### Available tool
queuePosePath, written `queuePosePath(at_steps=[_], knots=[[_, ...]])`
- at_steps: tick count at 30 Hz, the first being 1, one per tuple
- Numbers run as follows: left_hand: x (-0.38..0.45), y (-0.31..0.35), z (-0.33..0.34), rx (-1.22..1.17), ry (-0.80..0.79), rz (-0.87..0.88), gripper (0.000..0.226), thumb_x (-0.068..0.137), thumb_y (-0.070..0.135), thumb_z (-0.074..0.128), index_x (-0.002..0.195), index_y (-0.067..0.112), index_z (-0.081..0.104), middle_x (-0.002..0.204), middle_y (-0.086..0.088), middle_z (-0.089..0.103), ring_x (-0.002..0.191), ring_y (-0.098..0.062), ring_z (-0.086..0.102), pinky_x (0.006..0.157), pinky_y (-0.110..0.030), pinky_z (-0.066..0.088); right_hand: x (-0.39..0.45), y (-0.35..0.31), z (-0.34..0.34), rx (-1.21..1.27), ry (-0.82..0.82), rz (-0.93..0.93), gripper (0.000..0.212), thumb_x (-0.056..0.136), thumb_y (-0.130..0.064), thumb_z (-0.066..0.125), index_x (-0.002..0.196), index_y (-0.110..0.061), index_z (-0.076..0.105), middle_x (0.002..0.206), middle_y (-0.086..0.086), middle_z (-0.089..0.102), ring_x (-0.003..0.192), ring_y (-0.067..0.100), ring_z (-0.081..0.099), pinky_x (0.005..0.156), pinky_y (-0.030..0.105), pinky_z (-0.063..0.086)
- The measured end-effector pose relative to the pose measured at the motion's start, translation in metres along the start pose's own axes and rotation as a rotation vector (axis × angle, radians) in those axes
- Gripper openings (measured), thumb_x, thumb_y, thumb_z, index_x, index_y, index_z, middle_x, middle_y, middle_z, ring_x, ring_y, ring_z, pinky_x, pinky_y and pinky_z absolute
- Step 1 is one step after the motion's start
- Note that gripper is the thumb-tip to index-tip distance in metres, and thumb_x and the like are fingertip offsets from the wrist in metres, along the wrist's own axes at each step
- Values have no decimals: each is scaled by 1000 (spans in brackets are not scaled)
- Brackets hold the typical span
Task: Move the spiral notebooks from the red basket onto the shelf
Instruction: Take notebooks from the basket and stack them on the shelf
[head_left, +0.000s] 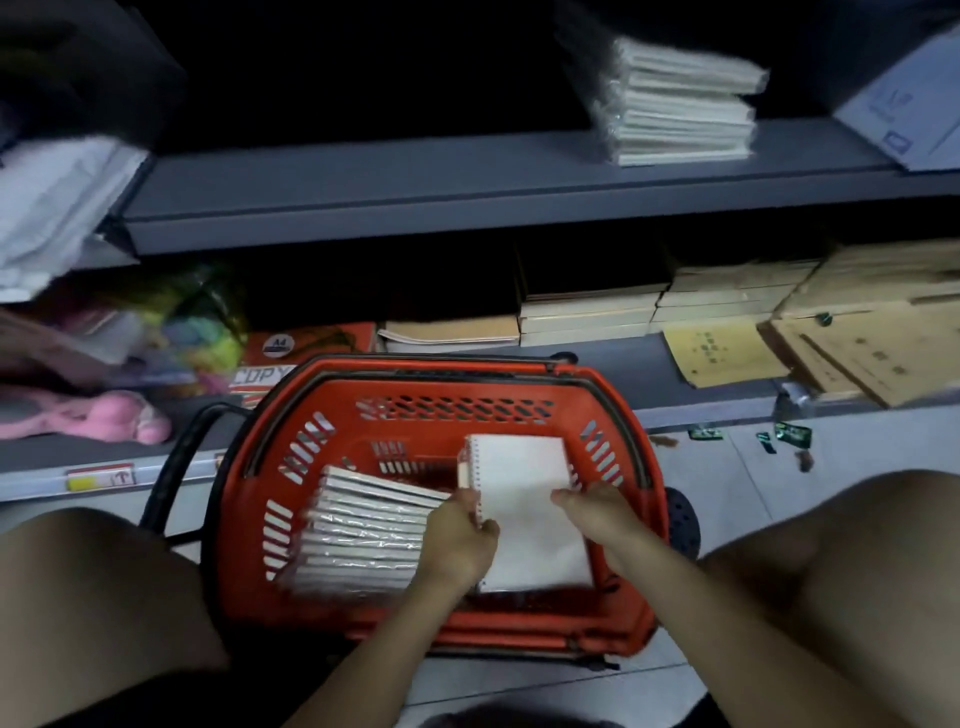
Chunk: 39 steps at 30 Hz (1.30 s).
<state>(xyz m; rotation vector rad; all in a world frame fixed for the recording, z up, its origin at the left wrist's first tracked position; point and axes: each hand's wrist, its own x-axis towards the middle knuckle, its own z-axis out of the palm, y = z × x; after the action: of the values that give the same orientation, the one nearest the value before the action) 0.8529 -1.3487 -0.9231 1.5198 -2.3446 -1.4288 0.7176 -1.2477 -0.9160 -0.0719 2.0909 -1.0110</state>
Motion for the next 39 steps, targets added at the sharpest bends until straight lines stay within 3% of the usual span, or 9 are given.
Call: queuePosePath(at_steps=[4,7,12,15,17,19,25,31,39], knots=[[-20,-2,21,261,-39,71,60,84,15,59,142,6,42,145,-16,46,126,-31,52,106,-31,41,-2,21,14,16,-48,132,20,87,-10,66,103,-1,72,96,10,70,87,24,64,73,30,49],[-26,0,25,275,-62,54,63,84,14,56,144,7,38,146,-17,40,130,-34,43,110,-34,37,-10,24,22,-6,-40,173,26,82,-12,71,107,-3,70,101,9,71,94,25,65,76,28,47],[-16,0,4,-178,109,-61,37,82,-6,54,115,11,59,106,-8,71,103,-27,67,77,-17,44,-21,22,23,-65,3,224,31,82,-12,70,111,-4,63,110,11,68,106,29,64,94,39,53],[-15,10,-16,-495,161,-166,34,85,-7,60,115,10,56,87,0,67,88,-22,66,72,-23,45,-30,12,15,102,-48,222,30,81,-4,74,110,1,68,109,14,71,99,30,66,80,37,56],[-13,14,-32,-672,104,-242,28,86,0,68,113,5,64,94,-3,70,87,-19,66,73,-27,51,-42,-5,2,234,-100,241,24,83,-5,74,106,-5,70,101,11,72,88,25,65,64,32,52],[-16,22,-46,-806,17,-255,26,85,4,71,111,5,69,107,-12,73,97,-26,68,77,-37,59,-59,-26,-19,374,-119,231,9,89,-2,66,97,-5,68,91,10,69,80,23,64,63,33,52],[-54,67,-79,-1059,-197,-11,27,88,-2,63,114,6,67,106,-14,74,86,-24,70,52,-35,58,-113,-60,-76,566,-191,9,19,96,-2,56,112,-5,67,113,18,71,102,36,68,62,43,61],[-66,107,-107,-1088,-341,292,45,83,5,67,127,14,62,119,-11,72,95,-30,69,47,-33,58,-149,-84,-116,579,-156,-329,38,92,-12,64,124,-32,67,111,8,73,70,30,73,47,36,58],[-57,152,-119,-1097,-342,426,52,88,4,66,137,19,55,129,1,68,104,-32,72,38,-27,54,-143,-121,-126,707,-58,-523,38,97,-5,55,126,-26,66,105,10,76,66,33,58,46,34,42]])
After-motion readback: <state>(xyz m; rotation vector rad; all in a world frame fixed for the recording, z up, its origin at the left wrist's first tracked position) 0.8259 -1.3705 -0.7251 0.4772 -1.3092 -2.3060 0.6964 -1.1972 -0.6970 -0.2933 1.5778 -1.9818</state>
